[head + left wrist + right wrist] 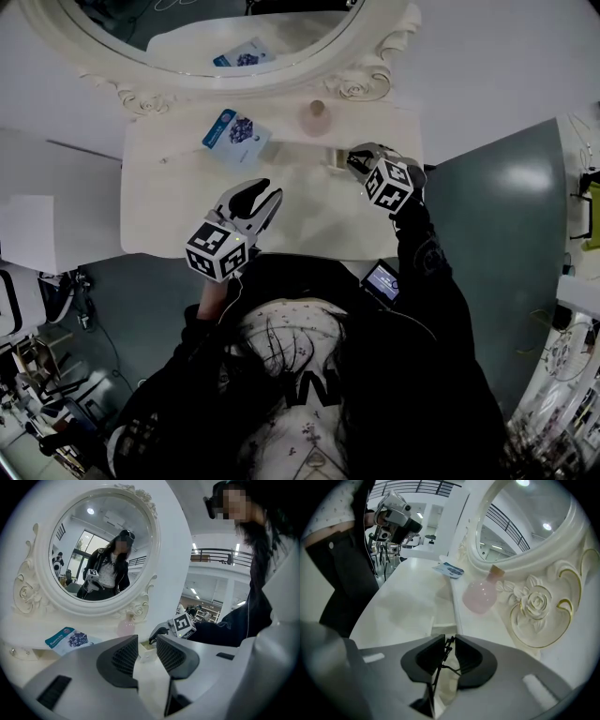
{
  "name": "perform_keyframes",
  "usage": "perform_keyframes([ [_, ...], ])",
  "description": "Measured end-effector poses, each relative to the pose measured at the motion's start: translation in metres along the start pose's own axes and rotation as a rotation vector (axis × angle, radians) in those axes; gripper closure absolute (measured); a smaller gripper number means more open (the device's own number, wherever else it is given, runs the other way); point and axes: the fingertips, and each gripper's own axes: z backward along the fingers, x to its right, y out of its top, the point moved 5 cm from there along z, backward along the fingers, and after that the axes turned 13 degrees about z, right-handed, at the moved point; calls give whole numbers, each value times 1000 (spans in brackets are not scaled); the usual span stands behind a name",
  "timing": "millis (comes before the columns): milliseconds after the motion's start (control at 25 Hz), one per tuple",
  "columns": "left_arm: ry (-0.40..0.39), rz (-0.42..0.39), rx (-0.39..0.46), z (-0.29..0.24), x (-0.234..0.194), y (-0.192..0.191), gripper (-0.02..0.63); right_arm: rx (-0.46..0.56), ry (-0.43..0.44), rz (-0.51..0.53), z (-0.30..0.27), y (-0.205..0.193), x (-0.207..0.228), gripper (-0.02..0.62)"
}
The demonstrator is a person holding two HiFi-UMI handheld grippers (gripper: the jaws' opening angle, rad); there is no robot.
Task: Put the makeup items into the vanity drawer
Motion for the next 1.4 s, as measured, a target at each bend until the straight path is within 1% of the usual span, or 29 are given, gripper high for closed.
perform_keyframes([
  [160, 2, 3, 4, 1, -2, 1, 483, 8, -48, -25, -5, 3, 5, 520],
  [400, 2, 10, 8, 3, -5, 2, 483, 32, -73, -103, 4, 6, 6, 520],
  [640, -9, 18, 8, 1, -11, 2, 483, 21, -93, -189, 24, -1, -2, 520],
  [840, -25, 16, 7, 0, -12, 3, 483, 32, -143, -291, 38, -3, -16, 520],
  [1040, -40, 13, 6, 2, -15, 4, 483, 21, -187, -363, 44, 2, -31, 520],
  [1400, -65, 4, -7, 11, -23, 5, 483, 32, -257, -570, 27, 14, -55, 520],
])
